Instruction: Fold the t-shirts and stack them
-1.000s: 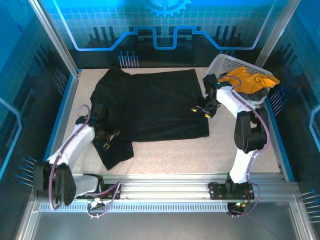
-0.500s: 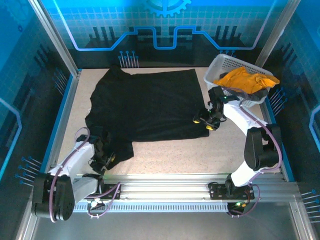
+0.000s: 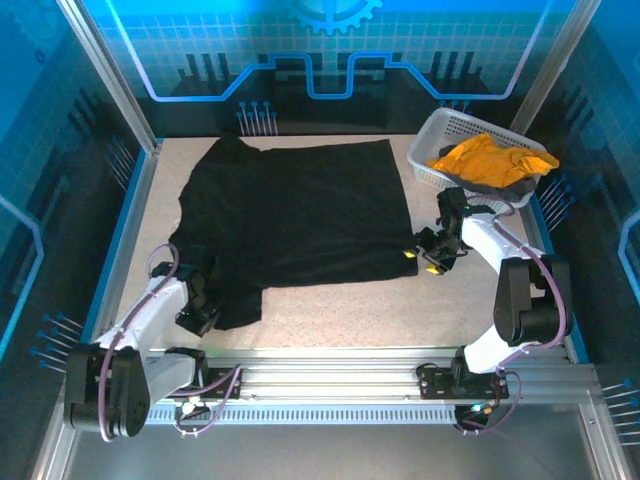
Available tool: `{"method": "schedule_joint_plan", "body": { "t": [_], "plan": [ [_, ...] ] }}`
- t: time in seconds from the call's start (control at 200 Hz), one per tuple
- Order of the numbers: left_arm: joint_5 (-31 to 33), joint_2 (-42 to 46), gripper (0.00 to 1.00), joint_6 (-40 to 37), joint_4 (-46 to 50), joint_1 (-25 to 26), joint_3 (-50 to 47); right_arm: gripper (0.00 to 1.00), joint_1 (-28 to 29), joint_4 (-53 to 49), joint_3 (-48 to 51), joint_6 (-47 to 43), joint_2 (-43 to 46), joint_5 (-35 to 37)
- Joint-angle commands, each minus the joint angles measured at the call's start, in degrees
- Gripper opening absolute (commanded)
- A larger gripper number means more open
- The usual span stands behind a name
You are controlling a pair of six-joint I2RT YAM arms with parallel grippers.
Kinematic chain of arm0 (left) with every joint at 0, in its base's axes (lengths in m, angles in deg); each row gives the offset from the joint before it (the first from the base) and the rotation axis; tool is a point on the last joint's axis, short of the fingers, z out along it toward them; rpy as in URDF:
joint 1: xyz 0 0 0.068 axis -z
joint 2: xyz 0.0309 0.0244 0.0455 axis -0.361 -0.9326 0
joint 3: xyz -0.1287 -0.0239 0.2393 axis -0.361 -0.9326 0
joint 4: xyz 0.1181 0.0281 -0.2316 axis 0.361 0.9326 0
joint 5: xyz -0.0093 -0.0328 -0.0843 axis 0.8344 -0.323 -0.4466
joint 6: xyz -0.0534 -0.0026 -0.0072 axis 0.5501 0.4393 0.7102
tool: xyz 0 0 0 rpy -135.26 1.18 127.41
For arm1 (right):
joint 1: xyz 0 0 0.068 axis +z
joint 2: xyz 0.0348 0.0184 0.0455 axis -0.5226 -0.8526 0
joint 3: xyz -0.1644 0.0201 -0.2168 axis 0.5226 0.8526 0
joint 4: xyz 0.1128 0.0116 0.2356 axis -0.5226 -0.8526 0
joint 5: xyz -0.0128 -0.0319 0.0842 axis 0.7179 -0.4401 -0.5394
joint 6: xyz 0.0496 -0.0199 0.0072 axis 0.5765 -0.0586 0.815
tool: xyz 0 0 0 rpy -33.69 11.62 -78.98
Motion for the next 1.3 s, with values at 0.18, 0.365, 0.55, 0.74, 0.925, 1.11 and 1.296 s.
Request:
{"method": "schedule_joint_plan", "body": {
  "t": [0.18,0.365,0.55,0.74,0.925,1.11,1.296],
  "plan": [
    [0.57,1.86,0.0,-2.05,6.8,-0.06,1.79,0.58,0.26,-0.63,1.2,2.31,-1.66,2.63],
    [-3.06,3.35,0.0,0.26,6.99,-0.06,1.46,0.49,1.6,-0.85,0.11,2.67,-4.06,1.85],
    [-5.3,3.75,0.0,1.16,7.39,0.02,1.66,0.44,4.05,-1.4,2.53,5.08,-3.14,3.36],
    [-5.17,4.19,0.0,1.02,8.12,0.11,2.32,0.38,4.31,-0.1,1.41,4.71,-6.53,2.82],
    [-5.34,5.21,0.0,1.29,9.21,0.25,2.48,0.23,4.76,0.76,0.59,5.28,-9.84,3.17],
    [-8.88,7.85,0.0,3.94,11.92,0.51,3.2,0.0,5.13,-3.79,2.34,5.17,-3.83,8.04],
    [-8.35,11.96,0.0,7.65,16.7,3.43,6.92,0.0,6.75,-9.48,4.14,4.04,6.81,9.8]
  ]
}}
